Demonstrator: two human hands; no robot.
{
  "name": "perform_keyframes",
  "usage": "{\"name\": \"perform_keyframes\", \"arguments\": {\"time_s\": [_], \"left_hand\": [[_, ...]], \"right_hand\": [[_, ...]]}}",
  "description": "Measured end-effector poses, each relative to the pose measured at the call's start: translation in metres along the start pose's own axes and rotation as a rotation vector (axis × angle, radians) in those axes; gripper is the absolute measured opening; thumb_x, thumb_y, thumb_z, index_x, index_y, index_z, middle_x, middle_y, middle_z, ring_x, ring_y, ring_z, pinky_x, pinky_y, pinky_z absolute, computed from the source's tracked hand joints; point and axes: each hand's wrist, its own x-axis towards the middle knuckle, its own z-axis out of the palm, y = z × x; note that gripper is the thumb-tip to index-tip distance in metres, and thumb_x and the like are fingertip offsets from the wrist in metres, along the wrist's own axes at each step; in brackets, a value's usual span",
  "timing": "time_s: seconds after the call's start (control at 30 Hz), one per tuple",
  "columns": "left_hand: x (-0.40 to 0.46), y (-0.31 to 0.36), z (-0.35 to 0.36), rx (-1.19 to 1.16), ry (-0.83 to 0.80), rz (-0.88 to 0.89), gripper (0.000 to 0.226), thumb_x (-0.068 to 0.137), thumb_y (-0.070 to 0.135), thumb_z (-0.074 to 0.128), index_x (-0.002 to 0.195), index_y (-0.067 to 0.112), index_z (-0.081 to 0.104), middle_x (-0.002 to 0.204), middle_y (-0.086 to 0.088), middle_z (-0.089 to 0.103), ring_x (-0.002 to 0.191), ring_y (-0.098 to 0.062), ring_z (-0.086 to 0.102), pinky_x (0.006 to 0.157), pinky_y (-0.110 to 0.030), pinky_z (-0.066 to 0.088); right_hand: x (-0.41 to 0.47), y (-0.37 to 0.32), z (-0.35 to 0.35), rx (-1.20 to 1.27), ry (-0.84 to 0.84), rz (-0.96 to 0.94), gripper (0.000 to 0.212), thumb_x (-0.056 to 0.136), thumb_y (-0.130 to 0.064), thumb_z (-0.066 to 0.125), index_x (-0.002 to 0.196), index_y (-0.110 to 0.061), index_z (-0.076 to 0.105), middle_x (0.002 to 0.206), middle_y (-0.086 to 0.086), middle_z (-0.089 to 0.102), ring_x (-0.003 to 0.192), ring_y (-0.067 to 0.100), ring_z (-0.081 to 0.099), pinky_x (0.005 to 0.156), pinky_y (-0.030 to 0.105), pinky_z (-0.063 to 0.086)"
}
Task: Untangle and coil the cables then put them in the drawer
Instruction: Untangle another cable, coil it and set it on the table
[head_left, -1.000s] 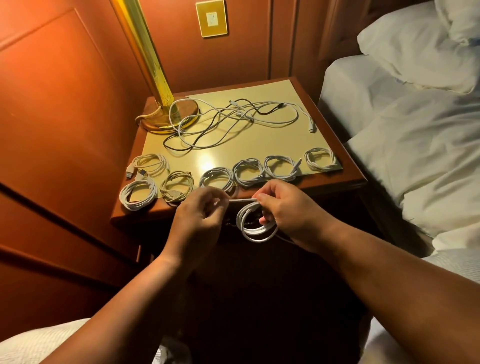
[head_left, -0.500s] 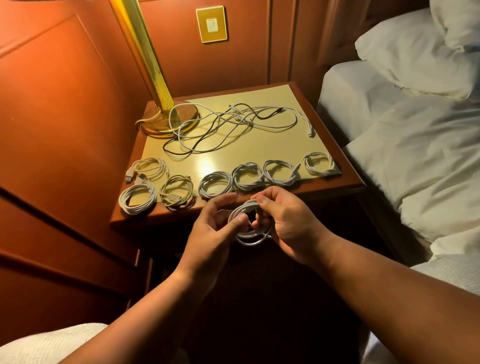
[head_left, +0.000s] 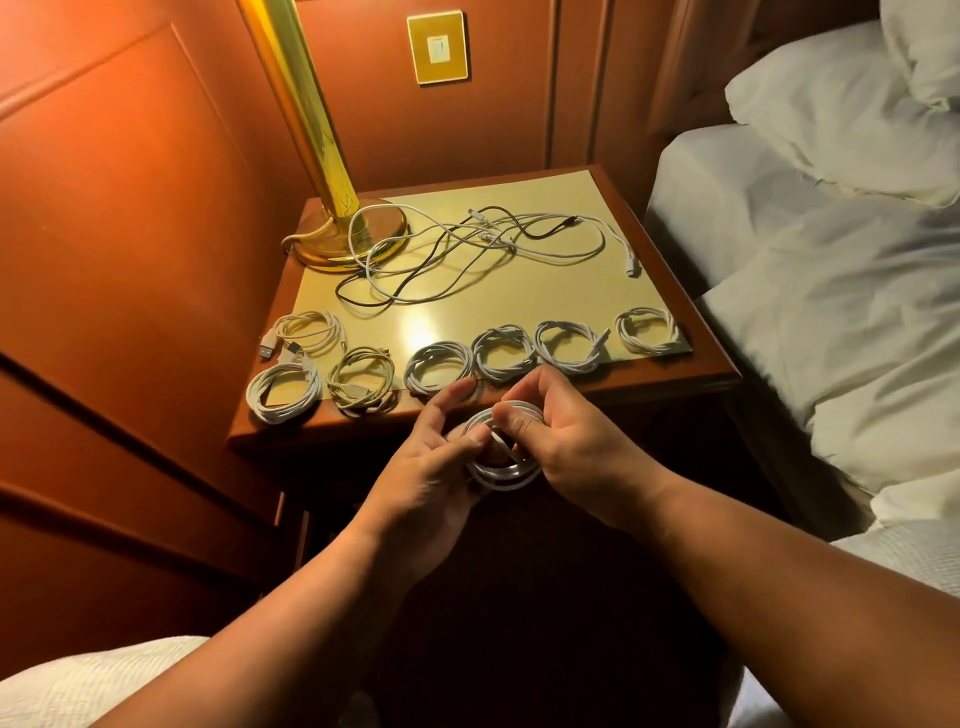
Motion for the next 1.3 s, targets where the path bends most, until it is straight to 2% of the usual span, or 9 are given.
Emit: {"name": "perform_keyframes", "arguments": {"time_s": [0.23, 0.4, 0.57, 0.67, 0.77, 1.0, 1.1, 1.23, 1.3], "left_hand": [[0.001, 0.003, -0.003, -0.086, -0.115, -0.034, 0.074, 0.068, -0.003, 0.069, 0.135, 0.022, 0.049, 0.124, -0.017, 0.065, 0.106, -0.031, 0.065, 0.092, -0.043, 0.05], [0.004, 0.003, 0.001, 0.499, 0.029, 0.23, 0.045, 0.077, -0.011, 0.073, 0.113, 0.013, 0.06, 0.104, -0.009, 0.07, 0.099, -0.025, 0.069, 0.087, -0.034, 0.058], [0.004, -0.01, -0.006, 0.807, 0.312, 0.371, 0.035, 0.075, 0.023, 0.084, 0.105, 0.028, 0.066, 0.093, 0.0, 0.065, 0.079, -0.011, 0.064, 0.072, -0.028, 0.056], [0.001, -0.011, -0.001, 0.667, 0.388, 0.323, 0.039, 0.077, 0.024, 0.083, 0.111, 0.026, 0.064, 0.068, 0.002, 0.052, 0.059, -0.006, 0.047, 0.053, -0.019, 0.04], [-0.002, -0.009, 0.006, 0.384, 0.432, 0.072, 0.056, 0.078, 0.022, 0.081, 0.127, 0.018, 0.056, 0.064, 0.001, 0.059, 0.053, -0.007, 0.052, 0.048, -0.019, 0.04], [-0.001, -0.002, 0.009, -0.168, 0.314, -0.211, 0.06, 0.09, -0.003, 0.05, 0.144, 0.021, 0.043, 0.099, -0.013, 0.076, 0.091, -0.025, 0.073, 0.084, -0.036, 0.053], [-0.001, 0.006, 0.004, -0.265, 0.209, -0.235, 0.05, 0.089, 0.005, 0.043, 0.136, 0.017, 0.05, 0.101, -0.015, 0.07, 0.083, -0.027, 0.071, 0.089, -0.044, 0.054], [0.005, 0.012, 0.006, 0.2, 0.237, -0.22, 0.041, 0.086, 0.001, 0.047, 0.12, 0.018, 0.062, 0.082, -0.009, 0.056, 0.061, -0.015, 0.05, 0.049, -0.026, 0.045], [0.007, 0.014, 0.005, 0.5, 0.245, -0.134, 0.037, 0.079, -0.001, 0.051, 0.108, 0.019, 0.065, 0.075, -0.008, 0.056, 0.06, -0.02, 0.046, 0.052, -0.023, 0.035]], "right_hand": [[-0.001, 0.002, 0.003, 0.056, 0.094, -0.027, 0.006, 0.098, -0.015, 0.057, 0.097, -0.013, 0.051, 0.088, 0.012, 0.062, 0.072, 0.011, 0.062, 0.068, 0.025, 0.051], [0.001, 0.01, 0.007, 0.115, 0.162, 0.029, 0.007, 0.098, -0.013, 0.056, 0.093, -0.012, 0.051, 0.085, 0.008, 0.058, 0.063, 0.002, 0.058, 0.061, 0.019, 0.048], [0.003, 0.02, 0.011, 0.149, 0.195, 0.082, 0.007, 0.099, -0.014, 0.054, 0.093, -0.012, 0.051, 0.09, 0.014, 0.061, 0.077, 0.02, 0.059, 0.07, 0.03, 0.049], [0.004, 0.021, 0.011, 0.03, 0.246, 0.025, 0.009, 0.098, -0.017, 0.057, 0.091, -0.014, 0.052, 0.087, 0.008, 0.059, 0.072, 0.011, 0.055, 0.069, 0.029, 0.045], [0.003, 0.024, 0.01, -0.19, 0.271, -0.064, 0.012, 0.096, -0.02, 0.059, 0.089, -0.015, 0.051, 0.084, 0.004, 0.058, 0.071, 0.008, 0.054, 0.067, 0.025, 0.046], [0.001, 0.025, 0.014, -0.274, 0.248, -0.146, 0.02, 0.098, -0.013, 0.057, 0.085, -0.024, 0.046, 0.083, 0.001, 0.064, 0.07, -0.005, 0.065, 0.06, 0.012, 0.048], [0.004, 0.022, 0.007, -0.271, 0.287, -0.105, 0.018, 0.097, -0.015, 0.058, 0.084, -0.02, 0.047, 0.079, 0.002, 0.061, 0.064, 0.004, 0.063, 0.061, 0.019, 0.048], [0.005, 0.019, 0.002, -0.318, 0.255, -0.055, 0.015, 0.097, -0.019, 0.059, 0.084, -0.019, 0.05, 0.081, 0.0, 0.054, 0.073, 0.009, 0.052, 0.069, 0.026, 0.045], [0.004, 0.016, 0.001, -0.311, 0.213, -0.033, 0.012, 0.097, -0.018, 0.057, 0.087, -0.015, 0.051, 0.084, 0.003, 0.057, 0.076, 0.011, 0.055, 0.071, 0.029, 0.047]]}}
